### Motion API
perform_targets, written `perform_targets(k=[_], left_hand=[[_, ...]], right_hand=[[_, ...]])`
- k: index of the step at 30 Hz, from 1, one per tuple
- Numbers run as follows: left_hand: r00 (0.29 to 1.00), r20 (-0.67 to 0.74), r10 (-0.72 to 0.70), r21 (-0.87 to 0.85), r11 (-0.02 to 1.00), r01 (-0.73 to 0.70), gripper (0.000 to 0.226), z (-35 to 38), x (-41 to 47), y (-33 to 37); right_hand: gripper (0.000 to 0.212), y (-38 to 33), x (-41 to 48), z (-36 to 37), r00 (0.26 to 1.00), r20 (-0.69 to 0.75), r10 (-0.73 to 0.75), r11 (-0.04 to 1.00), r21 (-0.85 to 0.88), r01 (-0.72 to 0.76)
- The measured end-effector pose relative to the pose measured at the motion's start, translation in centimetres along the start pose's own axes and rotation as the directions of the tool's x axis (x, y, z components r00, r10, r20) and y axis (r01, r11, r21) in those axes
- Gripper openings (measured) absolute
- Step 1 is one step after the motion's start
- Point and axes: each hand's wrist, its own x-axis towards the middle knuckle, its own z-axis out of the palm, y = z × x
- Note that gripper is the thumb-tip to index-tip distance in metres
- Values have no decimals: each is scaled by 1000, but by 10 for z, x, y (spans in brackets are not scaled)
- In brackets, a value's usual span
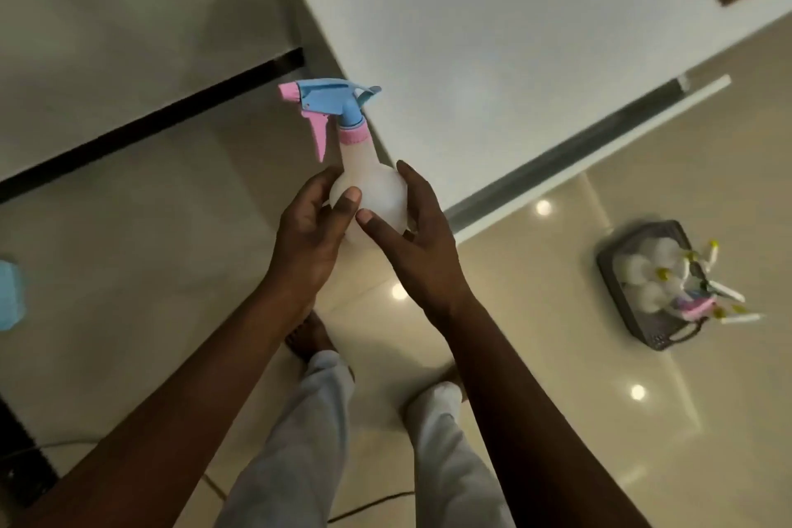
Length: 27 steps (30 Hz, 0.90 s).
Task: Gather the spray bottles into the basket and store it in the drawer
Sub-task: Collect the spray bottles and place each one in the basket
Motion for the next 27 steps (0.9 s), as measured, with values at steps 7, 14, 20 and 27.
perform_targets(k=[7, 14, 20, 27], left_hand=[[978, 183, 98, 157, 979, -127, 63, 132, -19, 15], [931, 348, 113, 294, 929, -223, 57, 266, -62, 7], [886, 454, 96, 357, 892, -279, 52, 382, -117, -23], [787, 616, 28, 357, 881, -310, 60, 517, -165, -66]], right_hand=[[70, 40, -40, -115, 963, -261, 62, 978, 210, -6], [74, 98, -93, -234, 914, -378, 150, 934, 357, -6], [77, 164, -155, -334, 871, -432, 234, 902, 432, -28], [79, 248, -214, -440, 795, -526, 301, 882, 470, -23]])
